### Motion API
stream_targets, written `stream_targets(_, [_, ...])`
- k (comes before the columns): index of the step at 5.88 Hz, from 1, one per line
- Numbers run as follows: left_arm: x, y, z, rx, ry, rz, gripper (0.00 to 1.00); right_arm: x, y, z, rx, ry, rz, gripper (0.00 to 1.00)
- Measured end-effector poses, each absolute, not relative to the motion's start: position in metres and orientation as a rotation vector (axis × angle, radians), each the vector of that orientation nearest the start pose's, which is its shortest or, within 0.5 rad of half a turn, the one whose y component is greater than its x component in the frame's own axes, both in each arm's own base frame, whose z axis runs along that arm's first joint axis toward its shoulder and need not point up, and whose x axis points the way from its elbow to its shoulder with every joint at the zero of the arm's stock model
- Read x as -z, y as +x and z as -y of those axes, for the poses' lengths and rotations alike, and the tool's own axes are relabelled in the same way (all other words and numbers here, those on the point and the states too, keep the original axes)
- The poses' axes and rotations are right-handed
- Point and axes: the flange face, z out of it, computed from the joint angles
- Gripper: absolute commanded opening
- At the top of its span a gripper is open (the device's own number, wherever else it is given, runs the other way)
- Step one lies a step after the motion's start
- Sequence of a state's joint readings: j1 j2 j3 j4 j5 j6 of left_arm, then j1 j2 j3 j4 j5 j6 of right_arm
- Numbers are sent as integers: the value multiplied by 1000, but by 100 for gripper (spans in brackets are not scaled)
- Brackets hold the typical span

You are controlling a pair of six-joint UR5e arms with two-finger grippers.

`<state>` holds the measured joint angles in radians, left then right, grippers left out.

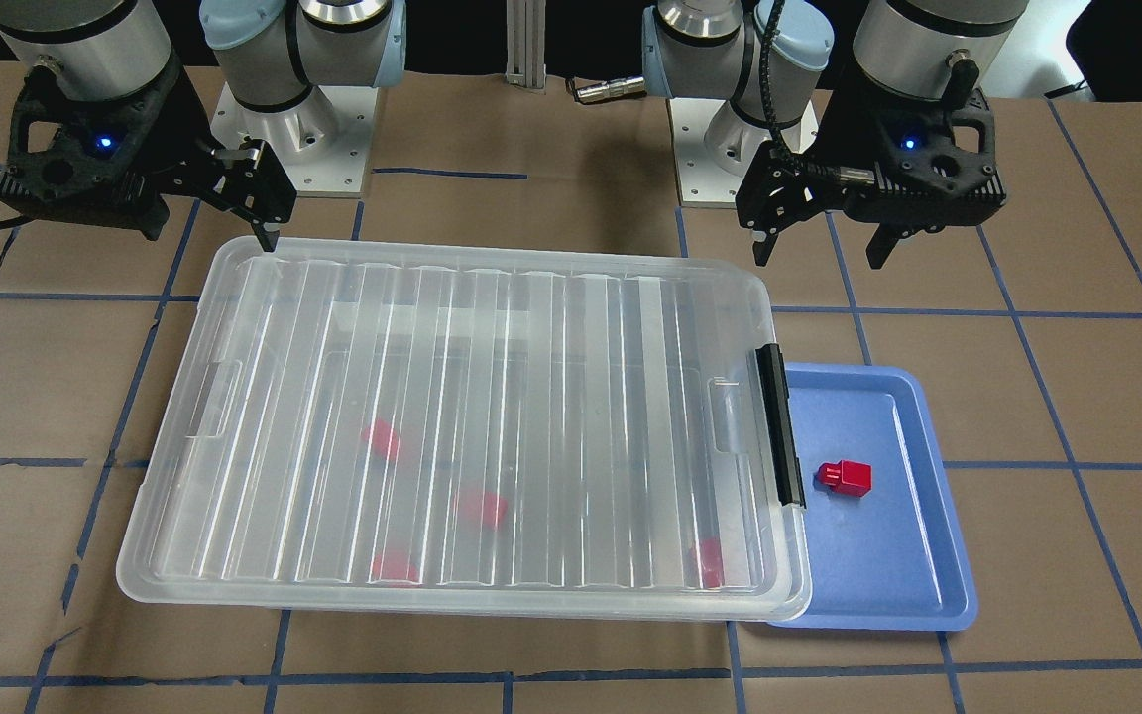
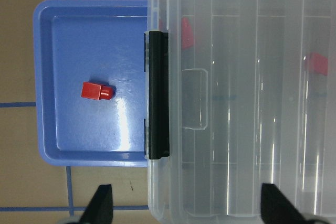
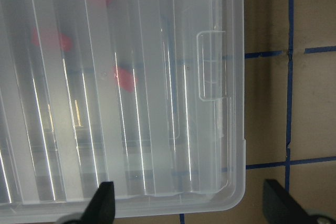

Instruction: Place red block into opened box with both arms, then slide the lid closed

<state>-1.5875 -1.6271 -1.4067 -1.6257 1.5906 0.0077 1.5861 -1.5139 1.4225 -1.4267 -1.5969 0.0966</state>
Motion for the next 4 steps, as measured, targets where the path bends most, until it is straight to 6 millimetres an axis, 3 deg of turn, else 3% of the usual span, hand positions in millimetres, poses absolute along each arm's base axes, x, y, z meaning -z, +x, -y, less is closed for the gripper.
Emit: stream_targets(4, [-536, -139, 515, 79, 35, -3121, 98, -515, 134, 508, -90, 126, -3167, 100])
